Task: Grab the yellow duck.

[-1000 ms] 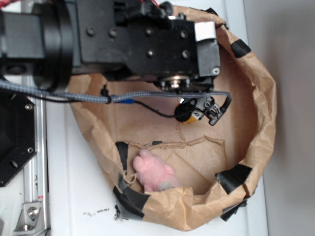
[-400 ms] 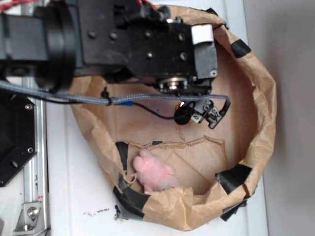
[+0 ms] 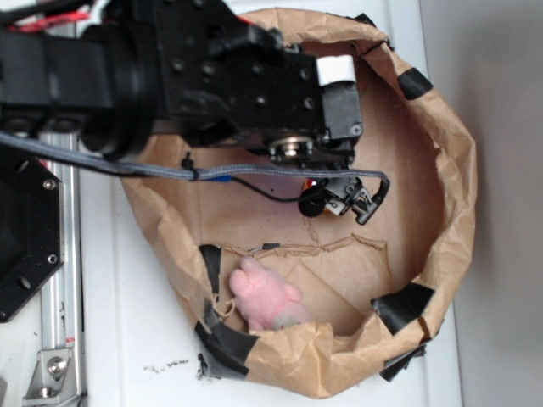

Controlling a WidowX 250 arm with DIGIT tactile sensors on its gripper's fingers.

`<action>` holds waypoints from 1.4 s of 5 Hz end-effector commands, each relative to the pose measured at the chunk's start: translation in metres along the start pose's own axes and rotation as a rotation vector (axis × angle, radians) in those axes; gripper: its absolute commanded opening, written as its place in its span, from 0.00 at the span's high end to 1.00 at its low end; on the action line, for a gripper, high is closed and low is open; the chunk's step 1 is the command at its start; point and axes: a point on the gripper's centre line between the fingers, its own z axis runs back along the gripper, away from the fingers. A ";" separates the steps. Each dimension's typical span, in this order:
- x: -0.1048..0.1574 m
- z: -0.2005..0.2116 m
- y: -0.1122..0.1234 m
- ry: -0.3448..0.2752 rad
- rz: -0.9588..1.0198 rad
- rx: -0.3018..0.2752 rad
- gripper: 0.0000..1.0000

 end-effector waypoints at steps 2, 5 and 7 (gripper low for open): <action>0.007 -0.006 0.000 -0.023 0.003 0.011 0.00; -0.002 -0.016 0.003 -0.006 -0.019 0.046 0.00; 0.008 -0.029 0.001 -0.013 -0.009 0.075 0.00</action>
